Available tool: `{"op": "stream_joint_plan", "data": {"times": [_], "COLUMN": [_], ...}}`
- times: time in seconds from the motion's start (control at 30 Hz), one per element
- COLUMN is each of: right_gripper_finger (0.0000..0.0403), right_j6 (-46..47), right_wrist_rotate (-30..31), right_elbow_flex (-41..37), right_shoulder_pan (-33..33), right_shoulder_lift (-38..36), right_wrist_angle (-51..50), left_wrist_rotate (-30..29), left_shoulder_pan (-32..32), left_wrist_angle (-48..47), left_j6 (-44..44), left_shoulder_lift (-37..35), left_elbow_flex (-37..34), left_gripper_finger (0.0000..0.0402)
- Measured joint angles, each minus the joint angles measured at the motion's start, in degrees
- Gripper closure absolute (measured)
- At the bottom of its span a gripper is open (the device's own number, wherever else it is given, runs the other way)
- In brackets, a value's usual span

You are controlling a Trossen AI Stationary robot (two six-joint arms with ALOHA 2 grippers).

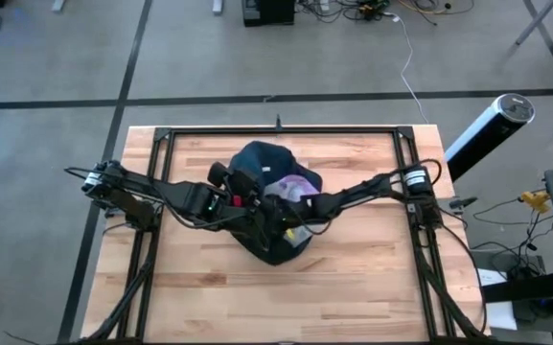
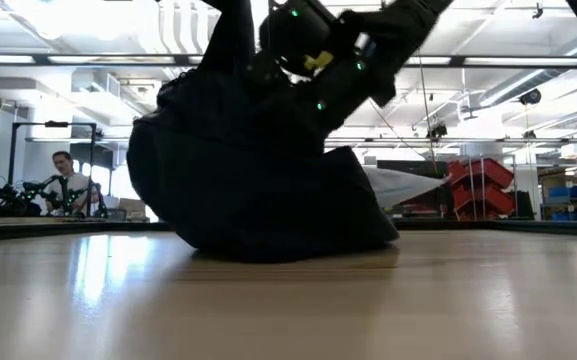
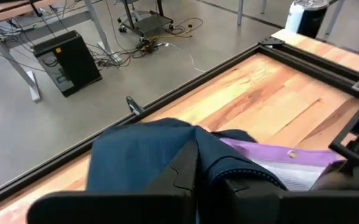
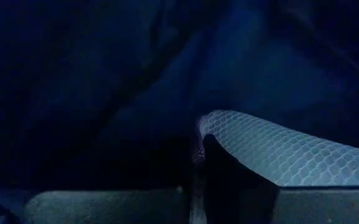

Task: Unpack backpack
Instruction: Put the transparent zip bag into the black backpack

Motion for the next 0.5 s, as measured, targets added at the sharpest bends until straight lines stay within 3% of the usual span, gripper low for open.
{"op": "stream_joint_plan", "data": {"times": [0.13, 0.3, 0.5], "right_gripper_finger": [0.0347, 0.0258, 0.0174], "right_j6": [-3.2, -4.2, -3.3], "right_wrist_rotate": [-0.2, -0.1, 0.0], "right_elbow_flex": [4.1, 7.1, 8.7], "right_shoulder_pan": [0.3, -0.3, -1.3], "right_shoulder_lift": [-2.3, -5.3, -9.9], "right_wrist_angle": [-6.8, -17.1, -34.9], "left_wrist_rotate": [-0.1, -0.5, -0.7], "left_shoulder_pan": [0.1, 0.1, 0.3], "left_wrist_angle": [-0.6, -1.9, -3.0], "left_j6": [-0.6, -0.3, -0.4], "left_shoulder_lift": [0.0, -0.3, -0.2], "left_elbow_flex": [-0.2, -0.3, -0.4], "left_gripper_finger": [0.0396, 0.0396, 0.0396]}}
